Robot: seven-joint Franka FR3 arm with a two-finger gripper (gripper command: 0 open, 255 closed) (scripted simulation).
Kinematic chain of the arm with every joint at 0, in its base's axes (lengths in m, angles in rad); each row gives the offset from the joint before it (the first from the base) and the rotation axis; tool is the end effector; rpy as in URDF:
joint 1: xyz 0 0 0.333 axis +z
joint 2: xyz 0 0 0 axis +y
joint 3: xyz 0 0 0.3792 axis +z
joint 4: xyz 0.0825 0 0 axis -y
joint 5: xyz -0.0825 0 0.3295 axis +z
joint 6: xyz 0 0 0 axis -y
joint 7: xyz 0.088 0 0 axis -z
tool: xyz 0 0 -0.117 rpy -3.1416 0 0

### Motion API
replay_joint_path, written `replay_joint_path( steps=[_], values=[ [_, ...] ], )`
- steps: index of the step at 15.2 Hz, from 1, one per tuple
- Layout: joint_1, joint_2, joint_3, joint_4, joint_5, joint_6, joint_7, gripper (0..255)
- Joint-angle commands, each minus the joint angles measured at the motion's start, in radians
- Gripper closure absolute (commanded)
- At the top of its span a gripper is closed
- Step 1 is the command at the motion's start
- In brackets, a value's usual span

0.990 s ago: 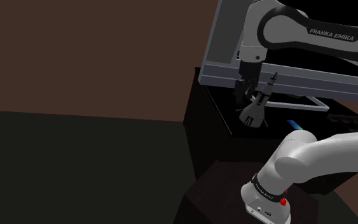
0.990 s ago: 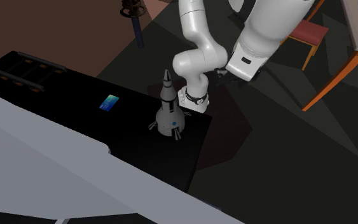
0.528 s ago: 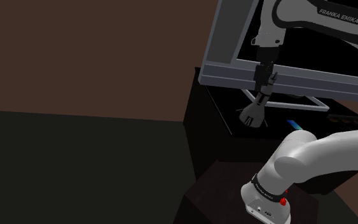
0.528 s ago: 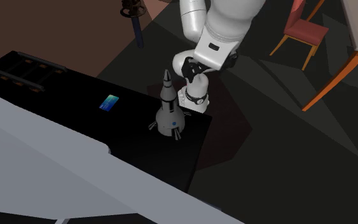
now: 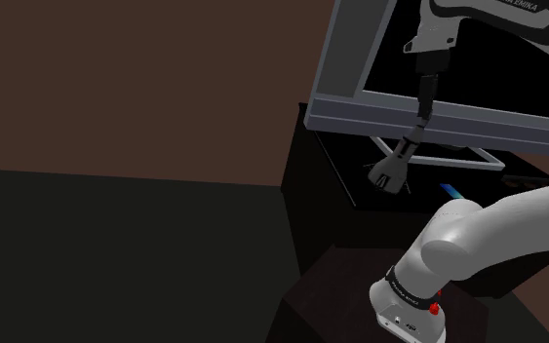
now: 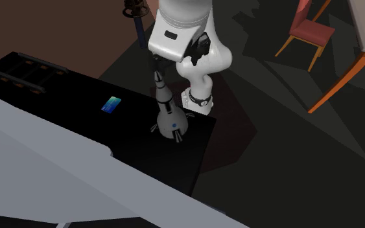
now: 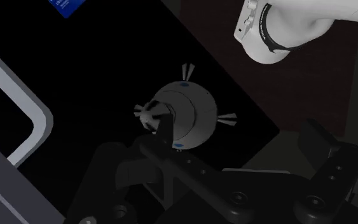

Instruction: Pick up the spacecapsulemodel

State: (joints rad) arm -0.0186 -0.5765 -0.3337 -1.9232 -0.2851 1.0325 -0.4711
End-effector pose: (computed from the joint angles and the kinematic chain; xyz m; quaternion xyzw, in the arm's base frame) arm 0.1794 -0.1687 0.6979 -0.9831 -0.0475 0.1755 0.0233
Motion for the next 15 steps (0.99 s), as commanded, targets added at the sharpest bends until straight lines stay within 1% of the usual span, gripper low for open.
replay_joint_path(
  steps=[1,2,9,11,12,15],
  values=[
    [0.007,0.053,-0.044,0.083,-0.029,-0.038,-0.086,0],
    [0.009,0.066,-0.055,0.101,-0.036,-0.045,-0.105,0],
    [0.002,0.021,-0.061,-0.03,-0.039,0.041,-0.08,0],
    [0.002,0.018,-0.062,-0.04,-0.04,0.048,-0.078,0],
    [0.001,0.016,-0.062,-0.042,-0.041,0.049,-0.078,255],
    [0.002,0.017,-0.062,-0.042,-0.04,0.049,-0.078,255]
  ],
)
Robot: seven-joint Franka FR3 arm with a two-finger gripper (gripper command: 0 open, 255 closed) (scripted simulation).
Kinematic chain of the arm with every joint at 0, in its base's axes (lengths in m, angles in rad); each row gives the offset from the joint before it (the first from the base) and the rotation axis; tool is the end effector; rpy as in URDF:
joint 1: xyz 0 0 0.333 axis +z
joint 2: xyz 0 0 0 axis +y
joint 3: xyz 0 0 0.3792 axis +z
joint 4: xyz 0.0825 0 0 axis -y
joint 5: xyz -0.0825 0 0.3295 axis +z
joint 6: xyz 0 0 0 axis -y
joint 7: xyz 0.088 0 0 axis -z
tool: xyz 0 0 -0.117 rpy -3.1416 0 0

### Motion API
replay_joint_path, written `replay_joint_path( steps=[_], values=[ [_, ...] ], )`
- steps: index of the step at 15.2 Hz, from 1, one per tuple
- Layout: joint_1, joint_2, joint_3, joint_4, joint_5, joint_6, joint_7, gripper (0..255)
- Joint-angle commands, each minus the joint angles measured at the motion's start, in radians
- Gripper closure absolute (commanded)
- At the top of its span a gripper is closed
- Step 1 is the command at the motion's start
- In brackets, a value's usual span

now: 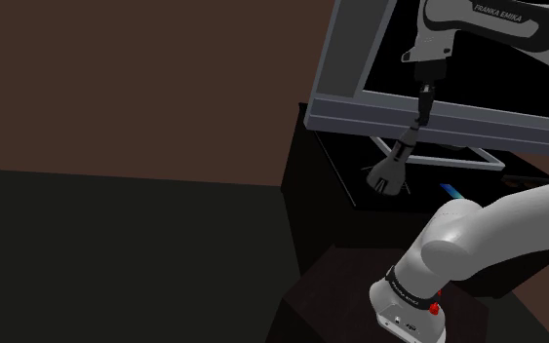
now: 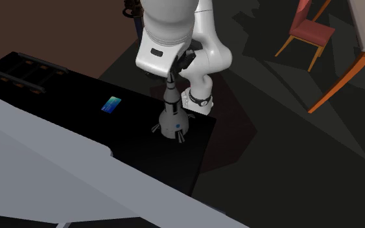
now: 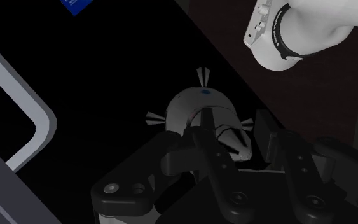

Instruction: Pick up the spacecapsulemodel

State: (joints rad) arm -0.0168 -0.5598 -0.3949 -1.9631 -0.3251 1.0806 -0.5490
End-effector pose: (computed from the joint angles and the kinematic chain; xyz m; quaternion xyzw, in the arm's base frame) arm 0.1812 -0.1946 0.6778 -0.9802 -0.0633 0.1852 0.0305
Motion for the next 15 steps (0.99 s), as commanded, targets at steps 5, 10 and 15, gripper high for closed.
replay_joint_path(
  steps=[5,10,15],
  values=[
    [0.0,0.0,0.0,-0.001,0.0,0.0,0.0,255],
    [0.004,0.025,0.004,0.073,0.003,-0.049,-0.014,255],
    [0.008,0.06,0.007,0.17,0.005,-0.111,-0.034,255]
  ],
)
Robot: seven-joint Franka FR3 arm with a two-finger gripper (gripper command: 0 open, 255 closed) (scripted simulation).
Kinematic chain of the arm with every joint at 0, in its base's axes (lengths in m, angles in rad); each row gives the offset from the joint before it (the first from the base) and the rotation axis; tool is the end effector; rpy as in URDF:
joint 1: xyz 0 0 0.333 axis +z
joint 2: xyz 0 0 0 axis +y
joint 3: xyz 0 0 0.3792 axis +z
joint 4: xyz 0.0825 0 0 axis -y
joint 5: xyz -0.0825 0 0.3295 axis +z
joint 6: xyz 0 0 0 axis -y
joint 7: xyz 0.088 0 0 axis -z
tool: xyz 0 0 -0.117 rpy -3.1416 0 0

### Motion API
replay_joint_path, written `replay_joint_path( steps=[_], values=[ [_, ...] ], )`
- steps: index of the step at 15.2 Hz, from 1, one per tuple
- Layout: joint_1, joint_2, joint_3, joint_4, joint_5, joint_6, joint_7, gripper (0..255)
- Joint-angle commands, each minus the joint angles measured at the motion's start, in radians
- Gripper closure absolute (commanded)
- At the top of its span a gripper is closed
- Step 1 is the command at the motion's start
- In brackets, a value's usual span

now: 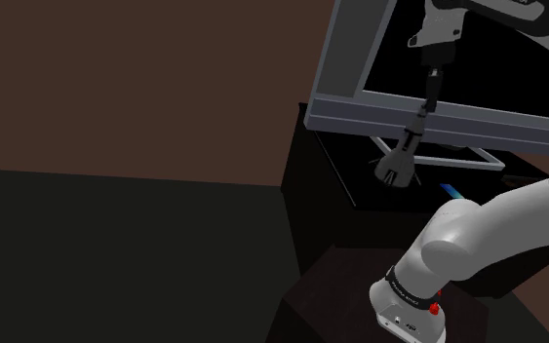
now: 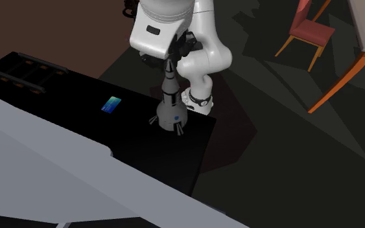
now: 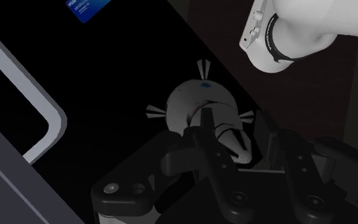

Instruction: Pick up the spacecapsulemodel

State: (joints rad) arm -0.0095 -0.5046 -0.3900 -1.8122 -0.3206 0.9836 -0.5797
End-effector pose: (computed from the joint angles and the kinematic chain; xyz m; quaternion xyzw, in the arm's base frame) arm 0.1865 -0.1954 0.7156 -0.9800 -0.0633 0.1861 0.0310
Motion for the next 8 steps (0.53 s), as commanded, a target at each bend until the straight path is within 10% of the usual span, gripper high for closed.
replay_joint_path(
  steps=[1,8],
  values=[
    [0.002,0.012,0.002,0.039,0.0,-0.026,-0.007,255],
    [0.006,0.056,0.002,0.149,0.0,-0.092,-0.033,255]
  ],
)
